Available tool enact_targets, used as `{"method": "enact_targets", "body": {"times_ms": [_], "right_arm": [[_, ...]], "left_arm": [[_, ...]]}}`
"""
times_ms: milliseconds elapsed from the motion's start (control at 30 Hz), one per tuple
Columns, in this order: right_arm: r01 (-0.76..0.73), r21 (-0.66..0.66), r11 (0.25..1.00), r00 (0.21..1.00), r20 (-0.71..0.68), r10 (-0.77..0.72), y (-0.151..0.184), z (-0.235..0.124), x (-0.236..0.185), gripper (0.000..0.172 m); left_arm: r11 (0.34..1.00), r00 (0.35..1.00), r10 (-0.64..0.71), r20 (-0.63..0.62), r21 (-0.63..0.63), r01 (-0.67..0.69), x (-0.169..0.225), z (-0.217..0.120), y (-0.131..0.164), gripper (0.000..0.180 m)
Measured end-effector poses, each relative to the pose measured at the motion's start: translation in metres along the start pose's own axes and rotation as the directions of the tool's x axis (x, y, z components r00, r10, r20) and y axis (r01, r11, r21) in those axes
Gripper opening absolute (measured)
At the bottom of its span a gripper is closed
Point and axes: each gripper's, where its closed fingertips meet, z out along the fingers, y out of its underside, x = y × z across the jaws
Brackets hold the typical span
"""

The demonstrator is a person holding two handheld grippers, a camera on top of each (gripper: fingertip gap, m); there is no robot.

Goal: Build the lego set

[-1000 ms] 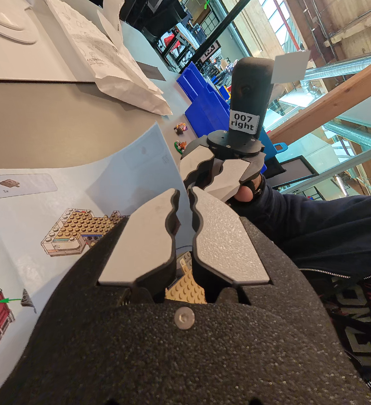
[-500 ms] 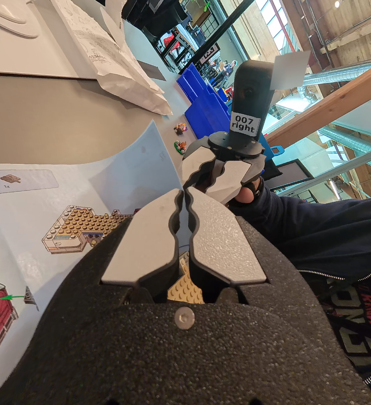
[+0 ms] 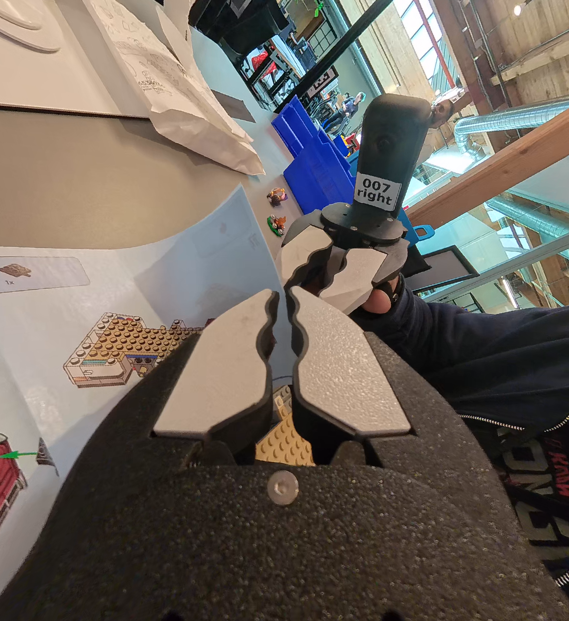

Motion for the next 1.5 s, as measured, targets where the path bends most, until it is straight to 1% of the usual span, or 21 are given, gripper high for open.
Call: {"method": "enact_targets", "body": {"times_ms": [133,400,600,667,767,867,1033,1167,1367,1500], "right_arm": [[0.0,-0.002,1.0,1.0,0.001,0.0,0.001,0.001,-0.001,0.022],[0.013,-0.011,1.0,1.0,-0.011,-0.013,0.0,-0.002,0.0,0.023],[0.15,-0.07,0.986,0.977,-0.143,-0.158,-0.006,-0.02,0.012,0.028],[0.188,-0.082,0.979,0.959,-0.198,-0.2,-0.011,-0.028,0.016,0.033],[0.258,-0.067,0.964,0.924,-0.274,-0.267,-0.025,-0.041,0.017,0.033],[0.271,-0.063,0.96,0.916,-0.289,-0.278,-0.028,-0.045,0.017,0.033],[0.246,-0.141,0.959,0.911,-0.306,-0.278,-0.005,-0.029,0.033,0.033],[0.244,-0.184,0.952,0.908,-0.303,-0.291,0.008,-0.018,0.037,0.033],[0.267,-0.236,0.934,0.894,-0.302,-0.331,0.018,-0.012,0.038,0.033],[0.261,-0.244,0.934,0.899,-0.291,-0.327,0.021,-0.008,0.037,0.033]], "left_arm": [[1.0,1.0,-0.002,0.001,-0.004,0.002,-0.001,0.0,0.001,0.0],[1.0,1.0,-0.01,0.002,0.002,0.01,-0.002,-0.001,0.0,0.0],[1.0,1.0,-0.013,-0.001,0.015,0.013,0.0,-0.003,-0.002,0.0],[1.0,1.0,-0.02,0.003,0.023,0.02,-0.001,-0.004,-0.004,0.0],[0.999,1.0,-0.026,0.01,0.035,0.026,-0.003,-0.007,-0.007,0.0],[0.998,0.999,-0.026,0.019,0.05,0.025,-0.004,-0.013,-0.011,0.0],[0.996,0.999,-0.018,0.045,0.093,0.014,-0.006,-0.03,-0.024,0.0],[0.991,0.997,-0.006,0.077,0.133,-0.004,-0.007,-0.046,-0.035,0.0],[0.979,0.984,0.02,0.177,0.198,-0.056,-0.013,-0.081,-0.055,0.0],[0.966,0.967,0.04,0.25,0.239,-0.101,-0.015,-0.105,-0.068,0.0]]}}
